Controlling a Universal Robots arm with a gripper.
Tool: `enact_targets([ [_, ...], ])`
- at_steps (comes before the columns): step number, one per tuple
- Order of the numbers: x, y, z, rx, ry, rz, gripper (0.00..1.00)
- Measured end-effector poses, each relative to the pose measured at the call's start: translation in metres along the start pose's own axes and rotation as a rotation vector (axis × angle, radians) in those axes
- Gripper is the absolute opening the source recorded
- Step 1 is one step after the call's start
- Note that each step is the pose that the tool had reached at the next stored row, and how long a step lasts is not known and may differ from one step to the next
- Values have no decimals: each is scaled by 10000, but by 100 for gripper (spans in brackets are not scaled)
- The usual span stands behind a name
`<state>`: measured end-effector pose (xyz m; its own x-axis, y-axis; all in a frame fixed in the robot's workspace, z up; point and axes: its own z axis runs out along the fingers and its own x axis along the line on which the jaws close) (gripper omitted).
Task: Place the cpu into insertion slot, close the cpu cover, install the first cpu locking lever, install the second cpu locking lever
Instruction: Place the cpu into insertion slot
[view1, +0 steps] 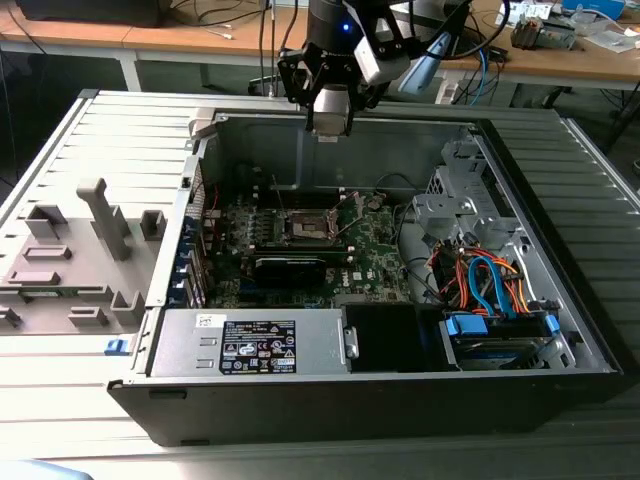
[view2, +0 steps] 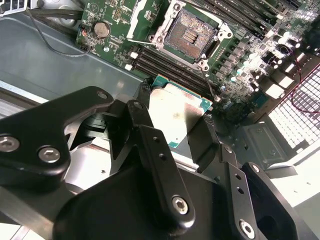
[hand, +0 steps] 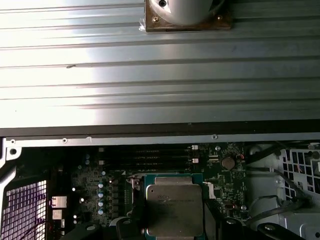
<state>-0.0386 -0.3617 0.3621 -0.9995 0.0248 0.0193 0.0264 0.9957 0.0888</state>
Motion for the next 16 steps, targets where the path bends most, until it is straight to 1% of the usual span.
enact_targets([
  [9, 0, -2, 13, 5, 1, 0, 55],
  [15, 0, -3, 22, 23, 0, 1, 55],
  [16, 0, -8, 80, 47, -1, 1, 55],
])
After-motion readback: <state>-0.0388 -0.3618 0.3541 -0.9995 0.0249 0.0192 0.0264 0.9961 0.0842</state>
